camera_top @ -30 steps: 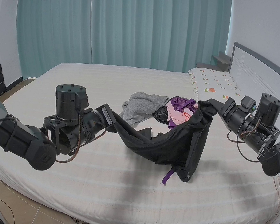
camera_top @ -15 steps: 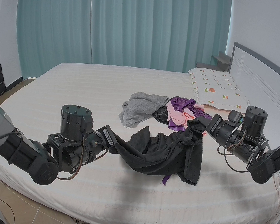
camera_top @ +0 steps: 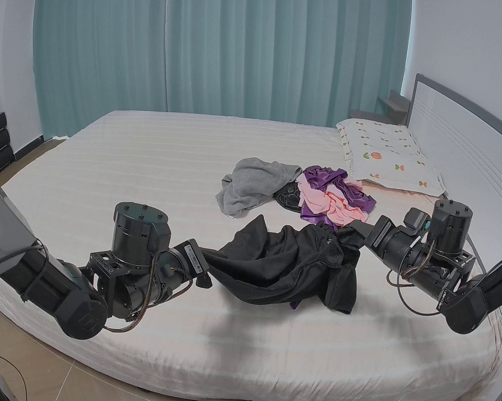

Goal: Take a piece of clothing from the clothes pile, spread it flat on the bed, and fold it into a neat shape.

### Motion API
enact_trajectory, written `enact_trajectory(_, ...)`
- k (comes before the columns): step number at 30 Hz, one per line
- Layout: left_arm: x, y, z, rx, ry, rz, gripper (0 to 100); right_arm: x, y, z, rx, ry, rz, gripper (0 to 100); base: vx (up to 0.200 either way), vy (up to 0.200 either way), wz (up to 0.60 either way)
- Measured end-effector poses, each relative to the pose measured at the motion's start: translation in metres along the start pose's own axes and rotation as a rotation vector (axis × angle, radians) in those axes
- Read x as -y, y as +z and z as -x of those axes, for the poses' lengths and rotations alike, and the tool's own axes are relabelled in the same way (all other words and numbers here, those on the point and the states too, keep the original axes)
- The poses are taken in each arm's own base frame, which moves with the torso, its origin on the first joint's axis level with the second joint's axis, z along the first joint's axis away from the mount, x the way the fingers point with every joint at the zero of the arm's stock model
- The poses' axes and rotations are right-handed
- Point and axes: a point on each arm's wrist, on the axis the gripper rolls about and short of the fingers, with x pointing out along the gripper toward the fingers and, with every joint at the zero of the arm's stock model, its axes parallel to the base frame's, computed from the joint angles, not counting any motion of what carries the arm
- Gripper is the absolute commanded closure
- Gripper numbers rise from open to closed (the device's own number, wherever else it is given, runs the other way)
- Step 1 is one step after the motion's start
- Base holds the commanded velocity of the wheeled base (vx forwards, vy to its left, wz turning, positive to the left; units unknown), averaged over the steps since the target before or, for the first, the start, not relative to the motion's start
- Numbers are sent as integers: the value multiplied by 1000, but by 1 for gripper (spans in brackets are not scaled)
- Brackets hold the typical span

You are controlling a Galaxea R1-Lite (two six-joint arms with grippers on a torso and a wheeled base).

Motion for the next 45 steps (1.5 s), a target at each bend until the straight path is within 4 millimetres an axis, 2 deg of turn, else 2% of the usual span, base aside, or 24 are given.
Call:
enact_trajectory(9,3,5,-1,49,-40,37,100,0,0,0,-1,-1,1,100,0,0,0)
enact_trajectory(23,-3,12,3,64,-30,54,100,-13,-1,-1,30,8,39,100,0,200,0)
enact_trajectory(45,0,31,19,120,-61,75,100,-35,17,3,124,48,116,100,0,200,0)
